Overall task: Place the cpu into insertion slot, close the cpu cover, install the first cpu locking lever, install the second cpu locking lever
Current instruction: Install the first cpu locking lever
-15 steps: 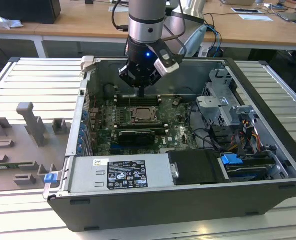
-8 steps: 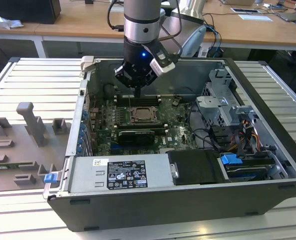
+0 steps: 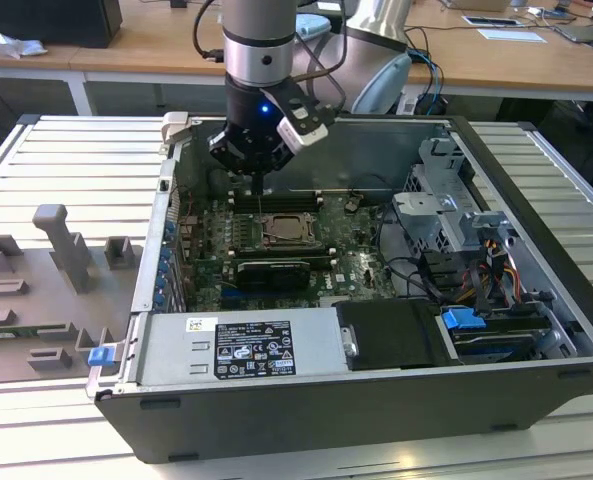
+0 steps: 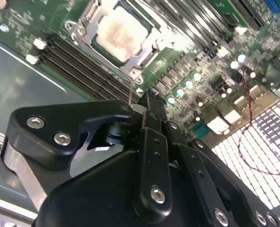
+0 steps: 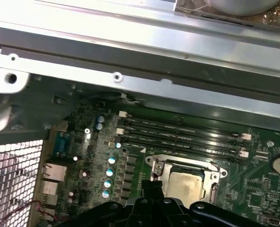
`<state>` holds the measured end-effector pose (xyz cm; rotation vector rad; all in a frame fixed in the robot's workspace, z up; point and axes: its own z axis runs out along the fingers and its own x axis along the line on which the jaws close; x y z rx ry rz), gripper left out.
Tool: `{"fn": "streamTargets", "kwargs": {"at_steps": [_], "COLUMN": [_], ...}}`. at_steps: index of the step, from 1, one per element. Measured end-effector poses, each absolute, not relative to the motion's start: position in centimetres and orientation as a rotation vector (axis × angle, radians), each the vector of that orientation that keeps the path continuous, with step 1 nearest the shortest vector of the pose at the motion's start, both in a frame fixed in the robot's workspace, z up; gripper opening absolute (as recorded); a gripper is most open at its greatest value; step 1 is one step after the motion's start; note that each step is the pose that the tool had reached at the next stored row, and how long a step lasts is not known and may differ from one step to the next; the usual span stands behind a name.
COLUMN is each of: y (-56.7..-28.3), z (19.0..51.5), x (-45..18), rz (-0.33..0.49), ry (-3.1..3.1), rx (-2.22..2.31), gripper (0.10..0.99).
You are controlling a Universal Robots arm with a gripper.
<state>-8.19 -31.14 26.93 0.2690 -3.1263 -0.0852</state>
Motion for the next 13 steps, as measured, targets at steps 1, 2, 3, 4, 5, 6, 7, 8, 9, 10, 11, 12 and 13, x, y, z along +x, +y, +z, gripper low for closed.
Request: {"fn": "streamTargets", "kwargs": {"at_steps": [1,2,3,4,5,6,7,8,9,10,11,12,13], "y": [-31.1,-31.1,-31.1,-31.1,-30.8,-30.6,-30.4,-30.2,-30.1,-30.0,-30.0,-30.0,-30.0], "z": [26.9,26.9,26.8,26.8,26.6,26.5,26.4,26.4,26.3,26.2,26.2,26.2,26.1], "x": [-8.3,-8.3,-8.4,-8.4,-8.4,-8.4,-8.4,-8.4,-8.4,-8.4,-8.4,-8.3,-8.2], "rz": [-0.085,-0.085,-0.085,-0.085,-0.086,-0.088,-0.089,-0.089,-0.089,-0.089,-0.090,-0.089,-0.089], "ry": [-3.127,-3.128,-3.129,-3.130,-3.130,-3.130,-3.130,-3.130,-3.130,-3.132,-3.134,-3.134,-3.135], "rx": [0.262,0.250,0.236,0.231,0.228,0.228,0.228,0.227,0.226,0.210,0.188,0.178,0.168], "gripper": [0.106,0.106,0.106,0.106,0.106,0.106,0.106,0.106,0.106,0.106,0.106,0.106,0.106]}}
